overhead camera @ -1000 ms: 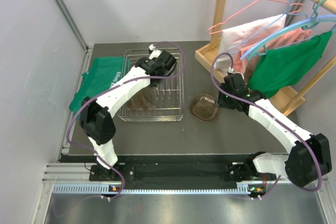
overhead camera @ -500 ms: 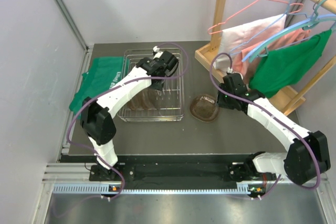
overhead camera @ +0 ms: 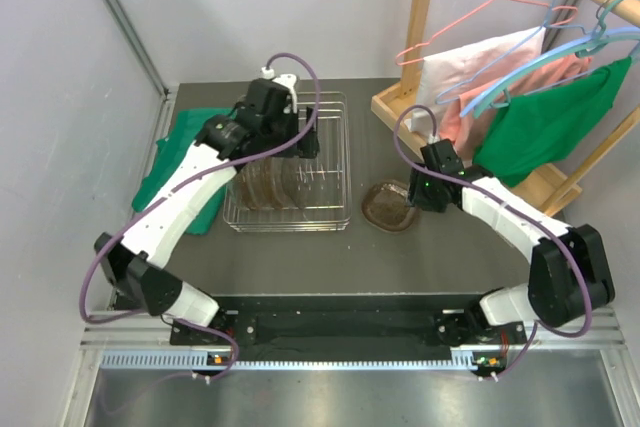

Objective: Load the plates into the dish rack
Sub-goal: Insert the plate into the dish rack.

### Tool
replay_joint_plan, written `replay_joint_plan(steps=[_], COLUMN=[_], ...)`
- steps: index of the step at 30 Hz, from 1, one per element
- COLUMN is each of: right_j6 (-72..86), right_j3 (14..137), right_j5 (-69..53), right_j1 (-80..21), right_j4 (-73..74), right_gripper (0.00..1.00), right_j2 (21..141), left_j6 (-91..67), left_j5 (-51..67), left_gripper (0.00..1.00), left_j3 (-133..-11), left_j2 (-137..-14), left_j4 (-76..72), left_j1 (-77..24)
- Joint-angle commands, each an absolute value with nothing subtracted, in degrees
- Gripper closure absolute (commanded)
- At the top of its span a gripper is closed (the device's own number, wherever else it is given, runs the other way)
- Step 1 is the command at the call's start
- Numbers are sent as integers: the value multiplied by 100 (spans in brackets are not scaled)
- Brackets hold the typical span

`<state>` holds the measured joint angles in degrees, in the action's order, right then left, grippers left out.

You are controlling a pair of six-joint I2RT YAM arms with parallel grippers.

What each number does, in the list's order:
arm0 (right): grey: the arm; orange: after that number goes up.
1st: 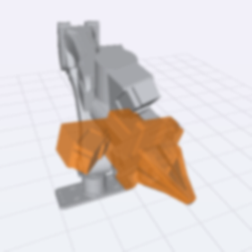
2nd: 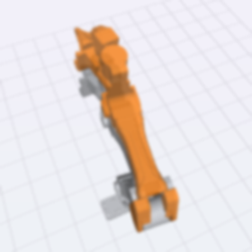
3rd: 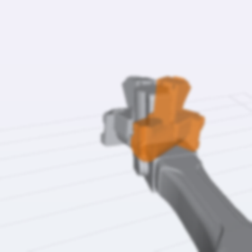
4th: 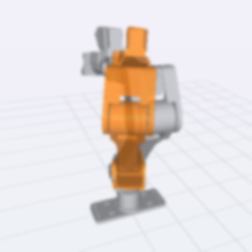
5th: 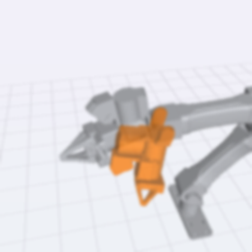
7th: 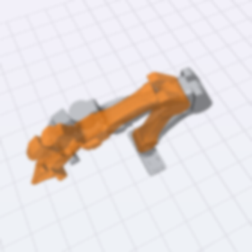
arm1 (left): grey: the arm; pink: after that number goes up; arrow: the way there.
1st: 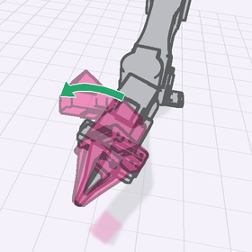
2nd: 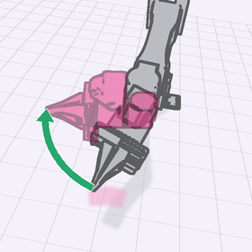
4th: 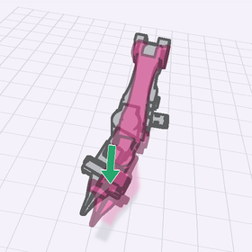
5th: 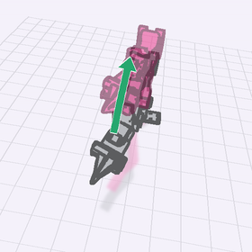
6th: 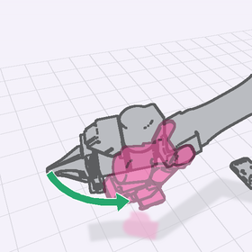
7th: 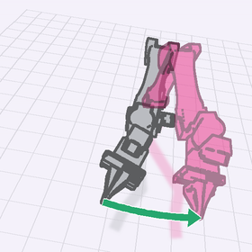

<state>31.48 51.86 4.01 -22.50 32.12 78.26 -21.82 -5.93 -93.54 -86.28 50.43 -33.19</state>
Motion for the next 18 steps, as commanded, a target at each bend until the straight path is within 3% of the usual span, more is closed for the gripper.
replay_joint_plan(steps=[1, 11, 18], right_j6=[3006, 2821, 2786], right_j3=[5326, 5598, 5537], right_j5=[132, 448, 624], right_j1=[-2039, -1986, -1978], right_j4=[2900, 2883, 2909], right_gripper=[52, 62, 78], right_j2=[8129, 8876, 8736], left_j6=[-2294, -2391, -2426], left_j5=[1079, 2399, 2443], left_gripper=[8, 5, 4], left_j3=[-9044, -8526, -8429], left_j2=[-8139, -7620, -7682], left_j4=[4132, 3595, 3560], left_j1=[-2866, -2470, -2435])
